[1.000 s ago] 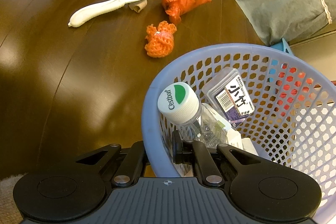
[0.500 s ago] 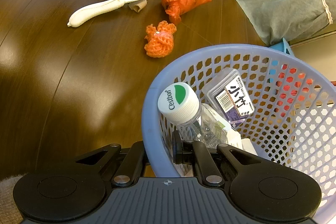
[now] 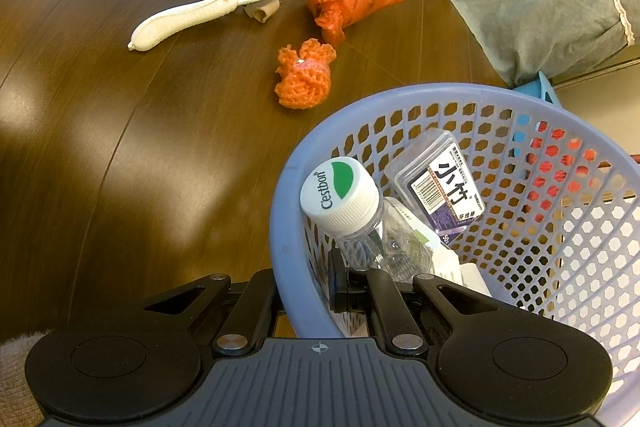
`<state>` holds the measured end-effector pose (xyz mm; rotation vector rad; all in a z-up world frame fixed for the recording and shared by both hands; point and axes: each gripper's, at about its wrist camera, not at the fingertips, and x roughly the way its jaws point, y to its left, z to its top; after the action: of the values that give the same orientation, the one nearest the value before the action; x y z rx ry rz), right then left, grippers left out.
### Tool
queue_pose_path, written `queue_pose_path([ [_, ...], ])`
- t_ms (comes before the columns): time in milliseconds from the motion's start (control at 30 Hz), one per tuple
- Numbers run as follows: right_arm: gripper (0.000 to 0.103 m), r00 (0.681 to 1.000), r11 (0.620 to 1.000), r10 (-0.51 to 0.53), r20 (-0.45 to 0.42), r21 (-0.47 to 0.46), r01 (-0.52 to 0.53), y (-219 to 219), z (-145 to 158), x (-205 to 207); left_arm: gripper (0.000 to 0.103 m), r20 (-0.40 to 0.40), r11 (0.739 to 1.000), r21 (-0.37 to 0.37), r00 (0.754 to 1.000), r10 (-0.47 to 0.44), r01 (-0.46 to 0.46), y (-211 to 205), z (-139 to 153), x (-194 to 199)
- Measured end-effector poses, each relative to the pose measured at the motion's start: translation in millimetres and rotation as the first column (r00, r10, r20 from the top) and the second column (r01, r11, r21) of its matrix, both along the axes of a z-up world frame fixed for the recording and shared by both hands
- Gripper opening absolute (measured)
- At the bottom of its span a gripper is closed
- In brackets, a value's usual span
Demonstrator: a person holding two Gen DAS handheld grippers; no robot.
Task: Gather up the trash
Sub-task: 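Carry the red cap to the basket and release it with the left tool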
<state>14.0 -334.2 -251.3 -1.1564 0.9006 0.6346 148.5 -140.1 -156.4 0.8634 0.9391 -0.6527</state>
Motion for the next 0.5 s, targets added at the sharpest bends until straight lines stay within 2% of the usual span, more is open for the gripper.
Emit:
queue_pose_path([
  [500, 0.003, 1.0, 1.0, -0.023, 0.0, 0.019, 0.023, -0.4, -0.4, 2.2, 0.034, -0.011, 0.99, -0.139, 1.0, -0.015, 0.014, -60.8, 36.4, 12.1],
])
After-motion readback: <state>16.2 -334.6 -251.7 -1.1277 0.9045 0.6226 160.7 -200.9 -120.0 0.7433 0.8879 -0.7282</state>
